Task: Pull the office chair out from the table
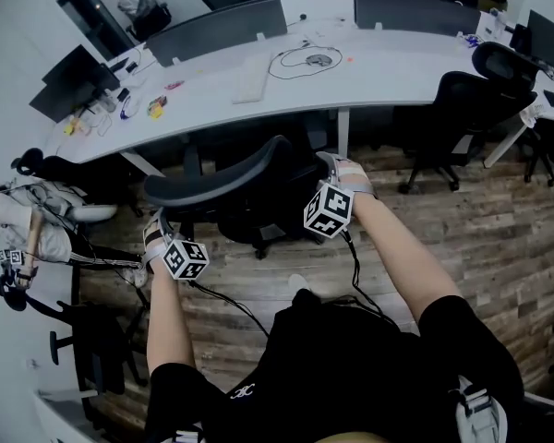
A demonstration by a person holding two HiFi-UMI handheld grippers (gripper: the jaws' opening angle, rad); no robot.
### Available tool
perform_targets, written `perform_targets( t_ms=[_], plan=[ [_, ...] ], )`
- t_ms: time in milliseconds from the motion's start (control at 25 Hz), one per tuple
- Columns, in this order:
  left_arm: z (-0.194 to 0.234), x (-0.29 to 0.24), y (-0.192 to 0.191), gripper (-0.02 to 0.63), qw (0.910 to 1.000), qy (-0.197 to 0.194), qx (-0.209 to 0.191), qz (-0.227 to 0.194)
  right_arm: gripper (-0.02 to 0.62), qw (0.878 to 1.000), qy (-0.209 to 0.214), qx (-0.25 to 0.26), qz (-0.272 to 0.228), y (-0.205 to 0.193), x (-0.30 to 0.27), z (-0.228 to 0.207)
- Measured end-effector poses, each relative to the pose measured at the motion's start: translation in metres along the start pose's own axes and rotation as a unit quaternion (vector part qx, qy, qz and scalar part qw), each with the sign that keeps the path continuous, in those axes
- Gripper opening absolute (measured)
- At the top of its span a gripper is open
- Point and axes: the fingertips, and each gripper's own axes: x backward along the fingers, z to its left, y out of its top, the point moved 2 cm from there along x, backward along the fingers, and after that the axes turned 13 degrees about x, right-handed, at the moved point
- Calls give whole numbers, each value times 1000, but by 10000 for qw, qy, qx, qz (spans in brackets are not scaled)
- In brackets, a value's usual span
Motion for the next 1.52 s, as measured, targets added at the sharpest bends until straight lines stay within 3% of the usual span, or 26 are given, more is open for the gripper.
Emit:
perform_targets(
  t_ms=[640, 1160, 1360, 1520],
  plan=[
    [-27, 46, 0, 253, 10000, 52, -4, -11, 264, 9999, 90, 34, 67, -16, 42, 22],
    [-26, 73, -23, 255, 10000, -19, -23, -8, 256, 9997, -56, 128, -205, 3, 85, 56],
    [-32, 86, -25, 268, 9998, 98, 169, -46, 265, 9996, -103, 4, -244, 1, 96, 60],
    [-37, 111, -26, 283, 9954, 598, 721, -220, 287, 9972, -378, -541, -363, -10, 108, 61]
  ],
)
